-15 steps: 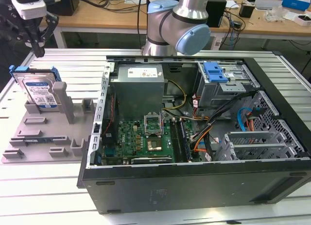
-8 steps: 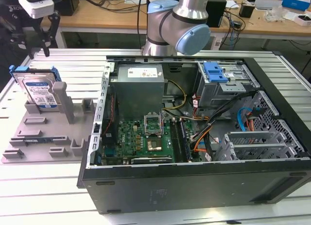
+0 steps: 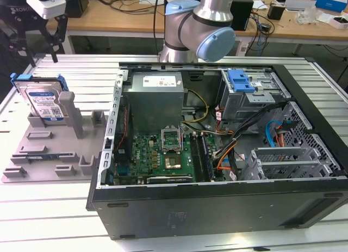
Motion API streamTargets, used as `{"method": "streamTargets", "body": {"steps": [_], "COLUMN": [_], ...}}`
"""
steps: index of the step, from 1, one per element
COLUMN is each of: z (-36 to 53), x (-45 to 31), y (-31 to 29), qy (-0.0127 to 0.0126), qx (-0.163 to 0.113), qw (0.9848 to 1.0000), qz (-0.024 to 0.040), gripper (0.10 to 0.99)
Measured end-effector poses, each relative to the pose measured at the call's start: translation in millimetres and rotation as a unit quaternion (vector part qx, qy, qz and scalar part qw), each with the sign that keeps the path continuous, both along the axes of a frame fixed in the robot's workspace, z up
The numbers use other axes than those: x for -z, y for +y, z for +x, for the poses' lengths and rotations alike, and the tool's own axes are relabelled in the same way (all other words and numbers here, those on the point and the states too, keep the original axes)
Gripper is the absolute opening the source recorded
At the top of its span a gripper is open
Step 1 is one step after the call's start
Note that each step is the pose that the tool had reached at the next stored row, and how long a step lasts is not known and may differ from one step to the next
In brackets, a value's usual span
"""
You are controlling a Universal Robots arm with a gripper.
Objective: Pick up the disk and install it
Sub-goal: 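Pick up the disk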
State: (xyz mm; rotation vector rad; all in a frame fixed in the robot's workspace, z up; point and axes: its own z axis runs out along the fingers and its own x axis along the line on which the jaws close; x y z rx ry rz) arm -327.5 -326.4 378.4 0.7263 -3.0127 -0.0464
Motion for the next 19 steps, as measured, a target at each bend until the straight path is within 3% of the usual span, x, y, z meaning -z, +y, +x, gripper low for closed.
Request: {"method": "streamTargets", "body": {"steps": [3,5,8,12,16,19], "z": [0.0,0.0,0.0,0.0,0.0,0.0], "x": [0.3,0.9,2.2,3.5,4.6,5.3], "y": [0.1,0.3,0.3,0.3,0.4,0.4], "qy": [-0.0042,-0.0045,-0.0046,-0.0048,-0.0055,-0.0059], "qx": [-0.029,-0.045,-0.079,-0.118,-0.157,-0.189], "qw": [0.9996,0.9990,0.9969,0.9930,0.9876,0.9819], "qz": [0.0000,0.0001,0.0002,0.0003,0.0004,0.0006], "gripper": [0.482,0.482,0.482,0.482,0.482,0.482]}}
